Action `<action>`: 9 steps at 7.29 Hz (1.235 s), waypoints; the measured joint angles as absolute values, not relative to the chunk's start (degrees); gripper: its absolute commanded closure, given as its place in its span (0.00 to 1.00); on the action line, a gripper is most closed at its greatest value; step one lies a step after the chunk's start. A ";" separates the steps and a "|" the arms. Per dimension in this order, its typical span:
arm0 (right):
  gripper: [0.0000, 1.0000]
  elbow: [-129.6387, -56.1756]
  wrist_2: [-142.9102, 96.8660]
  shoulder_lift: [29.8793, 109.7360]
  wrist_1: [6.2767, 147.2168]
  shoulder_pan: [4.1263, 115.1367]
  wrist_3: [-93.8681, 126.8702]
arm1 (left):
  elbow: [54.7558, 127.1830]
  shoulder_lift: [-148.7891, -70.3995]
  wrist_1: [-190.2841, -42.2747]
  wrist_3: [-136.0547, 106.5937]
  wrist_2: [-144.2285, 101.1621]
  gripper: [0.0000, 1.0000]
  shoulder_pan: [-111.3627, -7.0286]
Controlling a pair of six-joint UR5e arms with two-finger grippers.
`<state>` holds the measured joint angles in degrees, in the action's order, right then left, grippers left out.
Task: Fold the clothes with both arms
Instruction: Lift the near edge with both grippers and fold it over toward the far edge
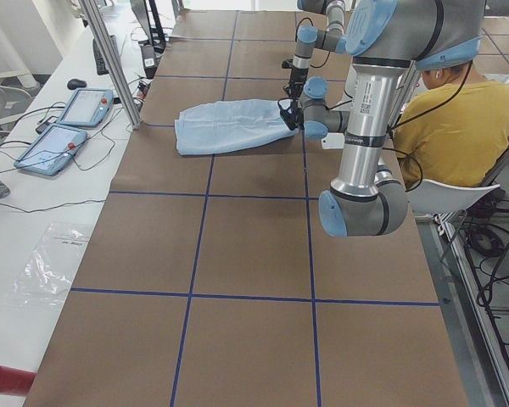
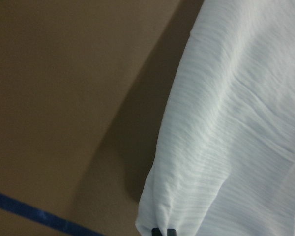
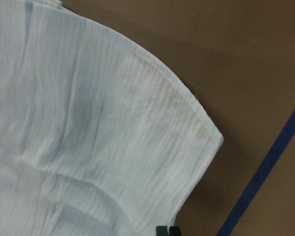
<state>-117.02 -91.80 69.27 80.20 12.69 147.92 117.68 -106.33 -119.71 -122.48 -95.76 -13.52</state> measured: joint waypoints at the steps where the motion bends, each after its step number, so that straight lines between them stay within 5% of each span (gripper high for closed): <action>1: 1.00 -119.09 -91.48 67.38 85.13 14.58 147.90 | 119.03 -106.88 -118.79 -123.09 -96.81 1.00 -16.08; 5: 1.00 -118.55 -92.19 59.61 92.48 24.75 139.94 | 116.96 -114.58 -109.53 -113.74 -105.99 1.00 -31.90; 9: 1.00 -94.20 -97.65 44.91 89.81 36.71 127.03 | 94.37 -126.20 -114.83 -102.84 -106.33 1.00 -40.87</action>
